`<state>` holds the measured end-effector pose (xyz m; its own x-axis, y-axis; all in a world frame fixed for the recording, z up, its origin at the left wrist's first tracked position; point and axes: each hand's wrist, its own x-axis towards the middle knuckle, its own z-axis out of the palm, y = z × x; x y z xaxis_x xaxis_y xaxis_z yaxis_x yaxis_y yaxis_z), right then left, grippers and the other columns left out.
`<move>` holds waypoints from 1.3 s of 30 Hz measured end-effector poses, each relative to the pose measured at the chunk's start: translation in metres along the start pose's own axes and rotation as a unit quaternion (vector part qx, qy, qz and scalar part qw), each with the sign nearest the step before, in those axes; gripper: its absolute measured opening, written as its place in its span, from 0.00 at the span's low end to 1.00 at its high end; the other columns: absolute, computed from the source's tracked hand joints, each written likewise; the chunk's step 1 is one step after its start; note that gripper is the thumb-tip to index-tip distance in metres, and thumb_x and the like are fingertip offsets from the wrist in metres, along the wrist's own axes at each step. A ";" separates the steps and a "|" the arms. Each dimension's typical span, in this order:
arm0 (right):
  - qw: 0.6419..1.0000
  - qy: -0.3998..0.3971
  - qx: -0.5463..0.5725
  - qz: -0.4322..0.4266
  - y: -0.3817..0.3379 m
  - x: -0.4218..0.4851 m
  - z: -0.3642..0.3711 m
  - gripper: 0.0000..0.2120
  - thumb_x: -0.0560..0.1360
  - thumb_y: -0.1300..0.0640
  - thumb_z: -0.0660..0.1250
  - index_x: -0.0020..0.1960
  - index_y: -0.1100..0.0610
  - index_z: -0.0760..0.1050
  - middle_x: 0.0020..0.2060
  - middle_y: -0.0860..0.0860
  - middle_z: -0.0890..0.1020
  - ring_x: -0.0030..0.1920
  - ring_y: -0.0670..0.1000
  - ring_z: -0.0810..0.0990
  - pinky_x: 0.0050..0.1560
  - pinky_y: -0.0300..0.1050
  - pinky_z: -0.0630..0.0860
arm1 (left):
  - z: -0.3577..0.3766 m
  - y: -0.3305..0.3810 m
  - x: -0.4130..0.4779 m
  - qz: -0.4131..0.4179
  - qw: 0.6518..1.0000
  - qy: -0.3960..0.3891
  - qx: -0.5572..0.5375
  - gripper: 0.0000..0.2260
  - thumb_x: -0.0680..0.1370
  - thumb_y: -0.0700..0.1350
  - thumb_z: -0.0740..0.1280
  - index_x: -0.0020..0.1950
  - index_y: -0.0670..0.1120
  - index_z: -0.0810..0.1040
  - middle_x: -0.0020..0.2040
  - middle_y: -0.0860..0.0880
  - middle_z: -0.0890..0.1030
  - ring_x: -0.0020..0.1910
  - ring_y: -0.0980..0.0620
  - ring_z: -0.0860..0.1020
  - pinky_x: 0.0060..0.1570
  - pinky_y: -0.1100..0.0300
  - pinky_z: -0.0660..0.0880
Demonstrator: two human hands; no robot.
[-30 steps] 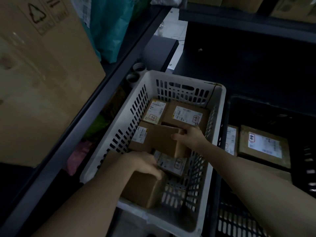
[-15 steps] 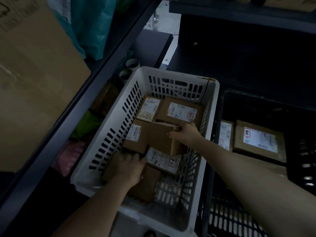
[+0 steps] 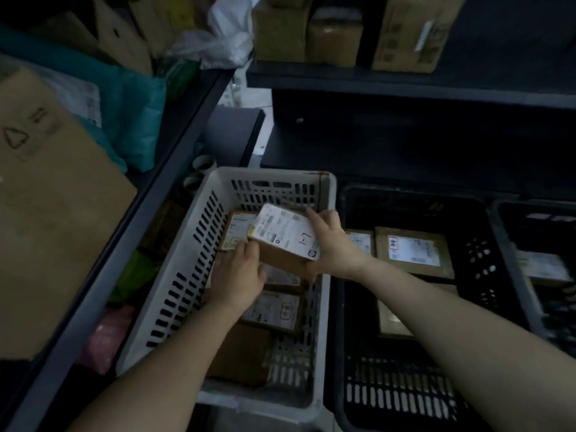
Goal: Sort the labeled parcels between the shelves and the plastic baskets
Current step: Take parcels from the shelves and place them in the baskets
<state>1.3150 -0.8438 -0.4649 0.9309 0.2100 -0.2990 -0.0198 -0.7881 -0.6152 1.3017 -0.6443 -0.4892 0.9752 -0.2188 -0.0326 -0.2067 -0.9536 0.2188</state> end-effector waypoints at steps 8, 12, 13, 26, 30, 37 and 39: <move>0.988 0.113 0.056 0.090 0.061 -0.094 -0.061 0.52 0.68 0.56 0.76 0.78 0.59 0.45 0.69 0.53 0.53 0.67 0.49 0.60 0.60 0.33 0.60 | -0.025 0.090 -0.001 0.083 0.984 0.109 -0.113 0.06 0.77 0.42 0.65 0.51 0.42 0.71 0.46 0.44 0.75 0.45 0.43 0.75 0.37 0.56 0.65; 0.985 0.063 -0.003 0.164 0.119 -0.139 -0.072 0.54 0.66 0.47 0.77 0.78 0.56 0.45 0.67 0.53 0.55 0.69 0.56 0.60 0.68 0.44 0.64 | -0.008 0.135 -0.004 0.100 0.981 0.018 -0.164 0.20 0.77 0.45 0.65 0.68 0.46 0.67 0.58 0.48 0.76 0.55 0.48 0.77 0.48 0.56 0.75; 0.981 0.052 -0.030 0.184 0.134 -0.148 -0.071 0.53 0.65 0.44 0.76 0.78 0.53 0.46 0.66 0.53 0.56 0.69 0.59 0.61 0.68 0.50 0.65 | 0.001 0.145 -0.005 0.105 0.981 -0.024 -0.162 0.23 0.77 0.45 0.65 0.71 0.48 0.64 0.62 0.48 0.74 0.58 0.48 0.75 0.53 0.56 0.74; 0.938 -0.010 0.155 0.310 0.178 -0.115 0.018 0.35 0.66 0.43 0.70 0.68 0.56 0.65 0.66 0.58 0.60 0.56 0.57 0.72 0.53 0.46 0.77 | 0.068 0.190 -0.020 0.080 0.989 -0.123 0.035 0.20 0.79 0.44 0.58 0.72 0.51 0.65 0.67 0.50 0.69 0.66 0.48 0.67 0.62 0.54 0.66; 0.922 0.015 0.136 0.363 0.167 -0.083 0.045 0.40 0.69 0.41 0.69 0.73 0.56 0.59 0.69 0.60 0.56 0.61 0.61 0.73 0.61 0.48 0.74 | 0.076 0.175 -0.018 0.116 0.983 -0.128 0.068 0.19 0.79 0.46 0.58 0.71 0.53 0.67 0.68 0.52 0.68 0.70 0.50 0.62 0.68 0.53 0.59; 0.949 -0.001 0.120 0.290 0.161 -0.060 0.081 0.46 0.73 0.48 0.70 0.79 0.51 0.42 0.73 0.60 0.47 0.69 0.63 0.64 0.71 0.50 0.64 | 0.094 0.158 -0.015 0.162 0.968 -0.166 0.101 0.17 0.80 0.47 0.58 0.68 0.52 0.72 0.72 0.52 0.65 0.76 0.50 0.53 0.72 0.46 0.41; 0.970 -0.042 0.103 0.216 0.167 -0.067 0.083 0.50 0.73 0.51 0.72 0.78 0.43 0.37 0.75 0.58 0.37 0.72 0.62 0.61 0.70 0.50 0.63 | 0.096 0.155 -0.012 0.168 0.969 -0.155 0.096 0.16 0.80 0.47 0.58 0.67 0.52 0.73 0.72 0.51 0.65 0.76 0.50 0.51 0.73 0.46 0.38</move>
<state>1.2193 -0.9413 -0.6081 0.7862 -0.0607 -0.6150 -0.4826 -0.6820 -0.5495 1.2504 -0.8088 -0.5486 0.7860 -0.5467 -0.2886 -0.5481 -0.8322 0.0838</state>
